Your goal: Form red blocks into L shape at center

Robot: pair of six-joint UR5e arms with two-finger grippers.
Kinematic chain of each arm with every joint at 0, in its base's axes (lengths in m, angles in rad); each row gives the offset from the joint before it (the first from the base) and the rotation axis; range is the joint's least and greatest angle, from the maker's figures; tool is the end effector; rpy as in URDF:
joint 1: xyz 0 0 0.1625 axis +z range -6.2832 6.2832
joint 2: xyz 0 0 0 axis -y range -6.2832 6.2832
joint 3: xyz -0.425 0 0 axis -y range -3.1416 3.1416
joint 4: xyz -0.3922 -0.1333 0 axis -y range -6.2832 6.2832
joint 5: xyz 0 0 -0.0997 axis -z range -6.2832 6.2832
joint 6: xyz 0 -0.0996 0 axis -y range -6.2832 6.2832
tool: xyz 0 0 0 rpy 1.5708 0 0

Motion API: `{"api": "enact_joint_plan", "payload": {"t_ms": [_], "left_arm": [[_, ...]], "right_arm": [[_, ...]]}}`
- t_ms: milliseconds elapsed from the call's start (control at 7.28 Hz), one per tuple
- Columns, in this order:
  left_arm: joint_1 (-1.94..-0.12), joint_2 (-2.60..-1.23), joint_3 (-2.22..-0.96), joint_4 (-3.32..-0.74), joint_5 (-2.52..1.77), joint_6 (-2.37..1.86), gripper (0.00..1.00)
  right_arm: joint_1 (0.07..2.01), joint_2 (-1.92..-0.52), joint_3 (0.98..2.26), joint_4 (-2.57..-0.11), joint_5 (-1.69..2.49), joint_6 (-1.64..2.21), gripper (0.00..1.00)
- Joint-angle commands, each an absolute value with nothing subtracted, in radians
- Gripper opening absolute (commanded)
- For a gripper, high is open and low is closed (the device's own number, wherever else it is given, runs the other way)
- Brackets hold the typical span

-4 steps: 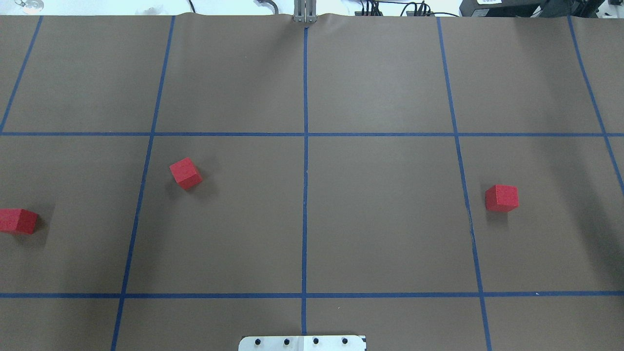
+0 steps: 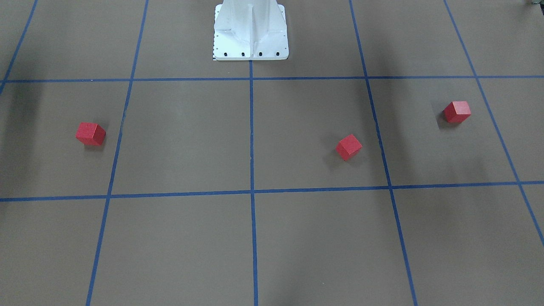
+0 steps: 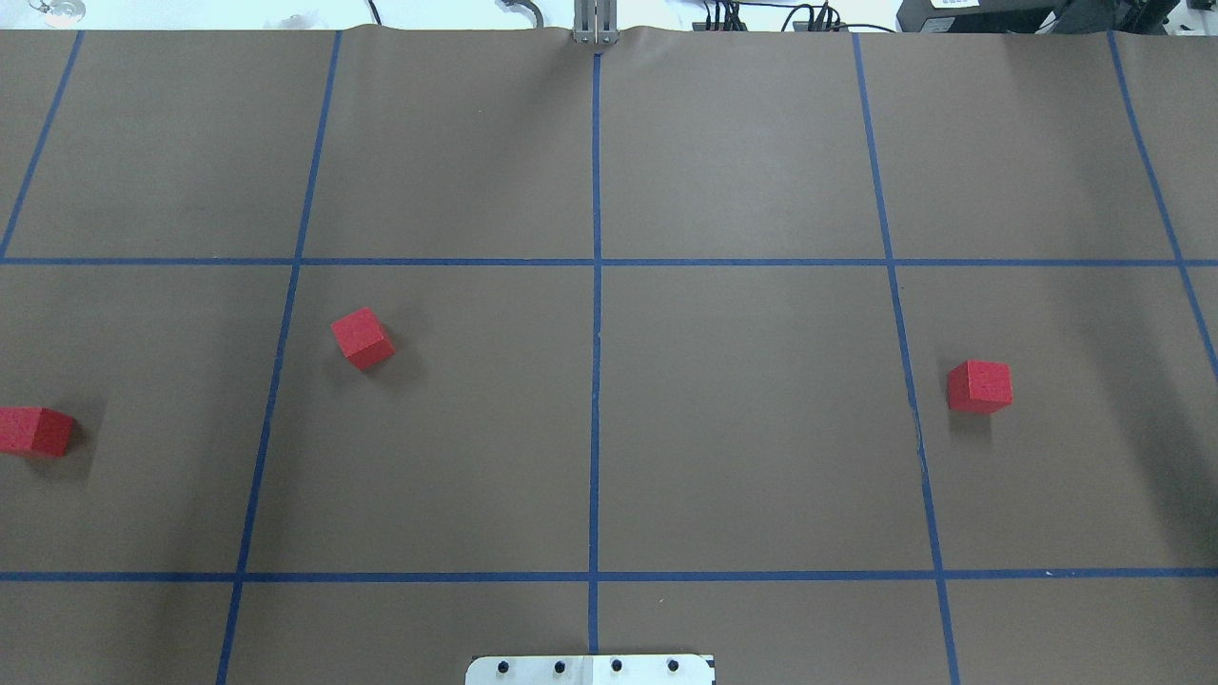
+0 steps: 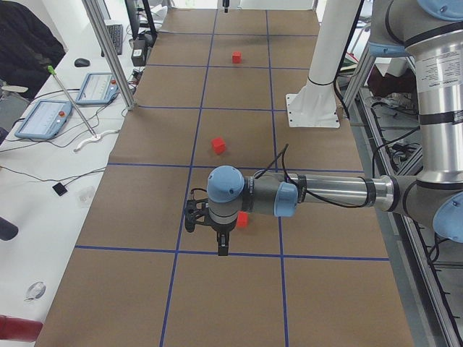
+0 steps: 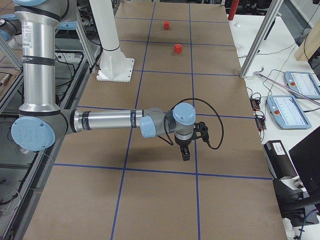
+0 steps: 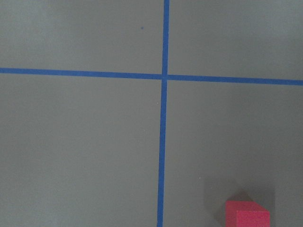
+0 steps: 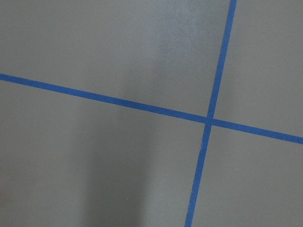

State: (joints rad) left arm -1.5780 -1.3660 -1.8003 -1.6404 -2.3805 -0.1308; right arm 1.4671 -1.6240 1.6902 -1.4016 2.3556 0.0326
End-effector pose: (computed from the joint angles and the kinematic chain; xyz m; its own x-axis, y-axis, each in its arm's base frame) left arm -0.0641 -0.4109 0.6279 0.6834 -0.0672 -0.7270 0.0971 0.9953 -0.0007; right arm 0.0127 -0.4860 0.6062 0.6896 -0.2055 0.6944 0.0782 0.9744 0.2107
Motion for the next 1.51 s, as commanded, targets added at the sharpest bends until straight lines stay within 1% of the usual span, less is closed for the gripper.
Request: {"api": "enact_joint_plan", "payload": {"t_ms": [0, 412, 549, 687, 824, 1099, 1236, 1373], "left_arm": [[-1.578, -1.362, -1.796, -1.643, -2.399, -0.138, 1.00], [-1.578, -1.353, -1.805, -1.646, -2.416, -0.135, 1.00], [-1.578, -1.342, -1.787, -1.644, -2.462, -0.135, 1.00], [-1.577, -1.350, -1.779, -1.646, -2.468, -0.135, 1.00], [-1.577, -1.342, -1.790, -1.655, -2.471, -0.137, 1.00], [-1.577, -1.345, -1.790, -1.663, -2.471, -0.137, 1.00], [-1.577, -1.345, -1.792, -1.664, -2.471, -0.137, 1.00], [-1.577, -1.345, -1.792, -1.663, -2.471, -0.138, 1.00]], "right_arm": [[1.463, -1.620, 1.678, -1.401, 2.352, 0.031, 1.00], [1.453, -1.620, 1.689, -1.399, 2.382, 0.034, 1.00], [1.418, -1.618, 1.698, -1.396, 2.384, 0.035, 1.00], [1.384, -1.620, 1.727, -1.397, 2.429, 0.137, 1.00], [1.271, -1.620, 1.774, -1.394, 2.424, 0.291, 1.00], [1.134, -1.612, 1.862, -1.394, 2.376, 0.536, 1.00], [1.093, -1.612, 1.893, -1.366, 2.369, 0.664, 0.99], [0.990, -1.614, 1.893, -1.274, 2.299, 0.818, 0.99]]}}
